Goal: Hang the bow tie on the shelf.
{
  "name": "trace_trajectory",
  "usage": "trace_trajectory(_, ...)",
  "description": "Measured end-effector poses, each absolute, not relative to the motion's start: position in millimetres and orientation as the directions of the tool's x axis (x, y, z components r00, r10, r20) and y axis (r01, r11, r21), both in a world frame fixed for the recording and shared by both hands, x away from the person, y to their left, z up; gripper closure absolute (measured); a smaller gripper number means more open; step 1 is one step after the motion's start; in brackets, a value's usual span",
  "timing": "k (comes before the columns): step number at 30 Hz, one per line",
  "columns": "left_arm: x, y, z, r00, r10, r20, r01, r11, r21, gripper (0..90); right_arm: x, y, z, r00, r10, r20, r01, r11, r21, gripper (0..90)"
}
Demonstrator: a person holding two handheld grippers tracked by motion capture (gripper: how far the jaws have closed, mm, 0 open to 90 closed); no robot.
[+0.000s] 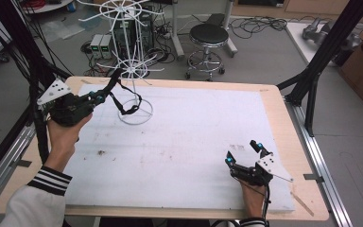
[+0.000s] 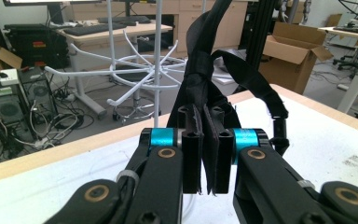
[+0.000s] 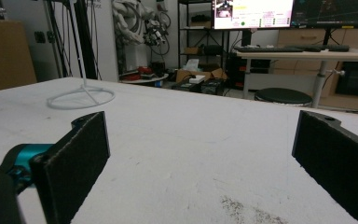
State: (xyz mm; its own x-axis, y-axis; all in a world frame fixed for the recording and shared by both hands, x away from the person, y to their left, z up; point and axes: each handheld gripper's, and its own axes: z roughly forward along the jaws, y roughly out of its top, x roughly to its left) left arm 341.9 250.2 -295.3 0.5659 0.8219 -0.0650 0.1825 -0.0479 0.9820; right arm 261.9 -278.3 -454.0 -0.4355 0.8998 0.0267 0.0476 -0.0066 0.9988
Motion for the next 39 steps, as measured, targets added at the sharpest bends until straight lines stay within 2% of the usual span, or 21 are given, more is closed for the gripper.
trace_trajectory(18,357.7,245.6,-301.4,0.536,0.841,-0.072,0.189,-0.037,0.981,85.8,261.8,-278.4,-454.1,-0.437,0.899,0.028,0.047,-0.008,0.999,2.9)
trace_trajectory(39,369.7,230.5,-314.7,0.52,0.853,-0.038,0.206,-0.083,0.975,85.6,261.7,-278.5,-454.1,-0.438,0.899,0.029,0.048,-0.008,0.999,2.9)
